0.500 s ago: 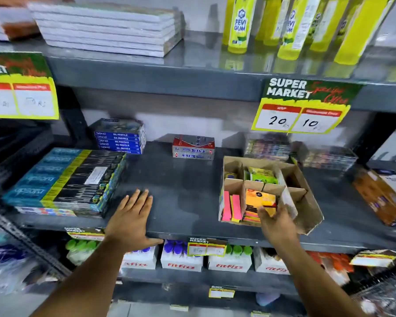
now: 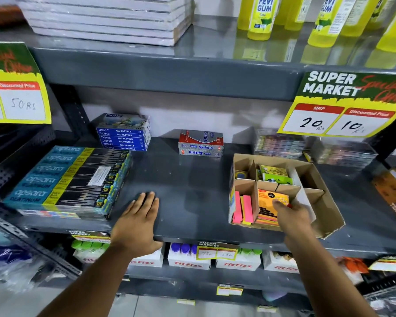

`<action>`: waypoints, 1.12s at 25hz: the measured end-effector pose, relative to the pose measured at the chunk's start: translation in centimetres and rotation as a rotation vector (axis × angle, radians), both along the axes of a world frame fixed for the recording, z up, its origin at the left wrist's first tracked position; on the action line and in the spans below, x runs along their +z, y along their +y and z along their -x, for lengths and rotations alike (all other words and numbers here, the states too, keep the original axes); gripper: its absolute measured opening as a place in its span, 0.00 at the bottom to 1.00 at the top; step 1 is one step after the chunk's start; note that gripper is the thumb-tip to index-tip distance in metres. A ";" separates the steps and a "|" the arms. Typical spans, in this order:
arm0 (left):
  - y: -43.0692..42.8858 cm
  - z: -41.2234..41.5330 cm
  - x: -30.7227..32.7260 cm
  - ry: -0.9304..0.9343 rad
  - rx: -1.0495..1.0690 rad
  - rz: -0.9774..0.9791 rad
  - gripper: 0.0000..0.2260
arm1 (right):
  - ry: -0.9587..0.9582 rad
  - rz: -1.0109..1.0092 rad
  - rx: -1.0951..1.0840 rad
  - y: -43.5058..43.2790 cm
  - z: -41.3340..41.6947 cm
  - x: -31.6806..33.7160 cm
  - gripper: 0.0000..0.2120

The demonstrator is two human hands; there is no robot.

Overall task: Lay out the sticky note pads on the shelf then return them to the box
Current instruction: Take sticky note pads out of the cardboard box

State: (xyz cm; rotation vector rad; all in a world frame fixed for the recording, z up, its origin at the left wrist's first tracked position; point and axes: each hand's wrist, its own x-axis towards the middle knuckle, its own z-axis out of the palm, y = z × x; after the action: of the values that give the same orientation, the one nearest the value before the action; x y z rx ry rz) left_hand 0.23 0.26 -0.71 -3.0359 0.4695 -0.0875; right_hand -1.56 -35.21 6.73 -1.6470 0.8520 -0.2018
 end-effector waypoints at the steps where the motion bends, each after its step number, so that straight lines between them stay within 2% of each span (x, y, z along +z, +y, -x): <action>1: 0.0 0.0 0.0 0.000 0.003 -0.002 0.51 | -0.005 -0.046 -0.024 0.0 0.0 0.2 0.14; 8: 0.0 0.1 0.2 0.026 0.006 -0.014 0.51 | -0.082 -0.221 -0.119 0.1 0.0 1.6 0.07; 11: -0.2 0.1 0.4 0.021 0.011 -0.015 0.52 | -0.130 -0.152 -0.108 0.4 0.6 1.5 0.06; 15: -0.2 0.2 0.4 0.024 0.020 -0.038 0.51 | -0.219 0.140 -0.076 1.5 1.7 1.6 0.11; 17: -0.3 0.2 0.4 0.018 0.020 -0.032 0.50 | -0.315 0.154 -0.121 2.0 2.5 2.7 0.20; 19: -0.3 0.2 0.6 0.019 0.018 0.007 0.49 | -0.447 0.142 -0.111 3.0 3.2 4.7 0.22; 21: -0.2 0.1 0.7 0.030 0.010 0.024 0.50 | -0.575 -0.033 -0.070 5.2 3.9 7.1 0.21; 23: 0.0 0.1 0.6 0.046 -0.012 0.025 0.52 | -0.601 -0.316 -0.005 8.3 3.9 8.2 0.18; 25: 0.1 0.0 0.4 0.071 -0.009 0.029 0.53 | -0.541 -0.485 0.014 11.0 3.9 7.2 0.15; 28: -0.1 0.2 0.7 0.039 0.014 0.063 0.50 | -0.368 -0.595 -0.021 13.8 3.8 4.0 0.16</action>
State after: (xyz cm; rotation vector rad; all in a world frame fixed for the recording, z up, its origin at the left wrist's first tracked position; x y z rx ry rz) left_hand 0.07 0.14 -0.06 -3.1070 0.4573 -0.0434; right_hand -5.36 -21.44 10.72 -1.0034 0.5725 -0.2308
